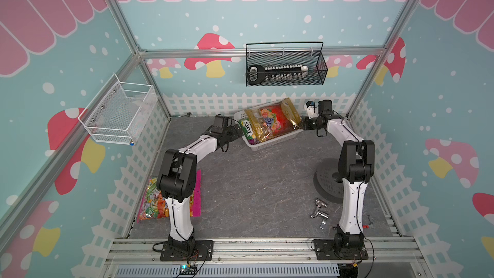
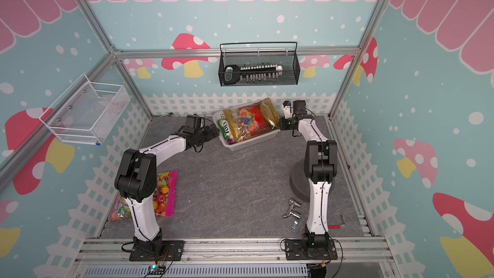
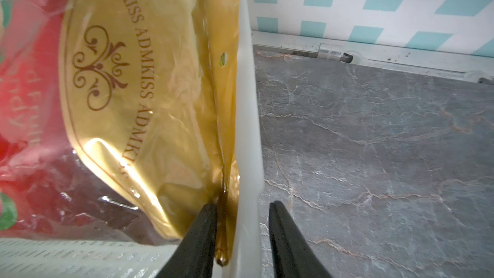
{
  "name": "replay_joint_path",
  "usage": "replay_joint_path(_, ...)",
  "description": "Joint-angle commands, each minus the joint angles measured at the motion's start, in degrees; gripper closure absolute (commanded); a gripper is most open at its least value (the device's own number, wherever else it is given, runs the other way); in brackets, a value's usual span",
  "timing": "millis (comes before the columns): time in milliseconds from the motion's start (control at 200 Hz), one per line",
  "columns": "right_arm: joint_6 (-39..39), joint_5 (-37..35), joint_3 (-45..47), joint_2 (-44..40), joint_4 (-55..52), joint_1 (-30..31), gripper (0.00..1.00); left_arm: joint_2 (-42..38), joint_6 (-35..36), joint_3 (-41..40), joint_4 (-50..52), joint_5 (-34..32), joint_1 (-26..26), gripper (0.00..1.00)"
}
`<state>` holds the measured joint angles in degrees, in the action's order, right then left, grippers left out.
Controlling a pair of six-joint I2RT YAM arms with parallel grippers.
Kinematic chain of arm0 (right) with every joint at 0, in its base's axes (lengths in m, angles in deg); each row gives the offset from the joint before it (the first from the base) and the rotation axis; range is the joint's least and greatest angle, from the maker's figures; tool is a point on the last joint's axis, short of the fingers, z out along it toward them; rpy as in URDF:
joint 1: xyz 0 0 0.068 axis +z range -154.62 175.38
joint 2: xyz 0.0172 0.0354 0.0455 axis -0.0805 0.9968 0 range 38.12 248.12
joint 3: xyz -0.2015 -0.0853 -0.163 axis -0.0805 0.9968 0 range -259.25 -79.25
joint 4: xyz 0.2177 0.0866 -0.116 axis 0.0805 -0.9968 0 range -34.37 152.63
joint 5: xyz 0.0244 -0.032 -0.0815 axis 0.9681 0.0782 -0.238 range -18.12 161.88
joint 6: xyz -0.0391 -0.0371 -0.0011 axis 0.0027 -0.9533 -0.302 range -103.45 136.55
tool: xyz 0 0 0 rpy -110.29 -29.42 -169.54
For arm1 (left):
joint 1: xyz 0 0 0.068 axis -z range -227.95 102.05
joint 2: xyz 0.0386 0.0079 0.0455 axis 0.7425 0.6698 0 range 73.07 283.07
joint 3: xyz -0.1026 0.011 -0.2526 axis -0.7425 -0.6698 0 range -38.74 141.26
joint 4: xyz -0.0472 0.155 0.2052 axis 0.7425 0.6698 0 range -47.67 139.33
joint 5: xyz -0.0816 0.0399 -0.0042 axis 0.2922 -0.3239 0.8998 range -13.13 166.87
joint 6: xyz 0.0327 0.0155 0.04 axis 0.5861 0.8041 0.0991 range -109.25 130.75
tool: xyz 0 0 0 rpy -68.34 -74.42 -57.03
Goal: Put the candies in the basket
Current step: Adjust the basket at the center of the board.
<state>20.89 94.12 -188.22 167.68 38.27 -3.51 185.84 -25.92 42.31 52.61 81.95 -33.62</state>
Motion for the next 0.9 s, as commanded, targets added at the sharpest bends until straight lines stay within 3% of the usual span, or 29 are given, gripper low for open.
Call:
replay_joint_path(0, -0.57, 4.34, 3.33, -0.81, -4.03, 0.13, 0.75, -2.96, 2.0, -0.58, -0.26, -4.28, 0.0, 0.01)
replay_joint_path(110, 0.28, 7.07, 5.16, -2.85, -4.03, 0.2, 0.9, -3.66, 2.65, -0.72, -0.26, -4.16, -0.82, 0.02)
replay_joint_path(240, 1.92, 8.7, 10.73, -7.51, -3.06, 0.8, 0.97, -6.07, 3.21, -1.44, -0.28, -4.11, -2.56, 0.02)
replay_joint_path(420, 6.4, 6.31, 21.0, -15.04, -1.82, 2.98, 0.98, -11.89, 3.68, -5.09, -0.29, -4.64, -5.67, 0.01)
replay_joint_path(570, 13.1, 1.49, 35.45, -26.9, 2.9, 6.9, 0.99, -18.52, 2.45, -11.18, -0.27, -6.62, -7.53, 0.01)
replay_joint_path(670, 17.52, 1.99, 43.8, -32.98, 5.65, 9.38, 1.0, -22.76, 1.01, -15.48, -0.27, -9.12, -8.11, 0.01)
replay_joint_path(795, 22.95, 1.75, 51.02, -38.02, 8.76, 12.52, 0.9, -26.34, 0.48, -19.32, 0.14, -10.47, -8.23, 0.01)
replay_joint_path(895, 24.28, -1.07, 54.03, -41.97, 11.22, 12.78, 0.68, -29.23, -2.64, -21.83, 3.78, -11.52, -8.22, 0.01)
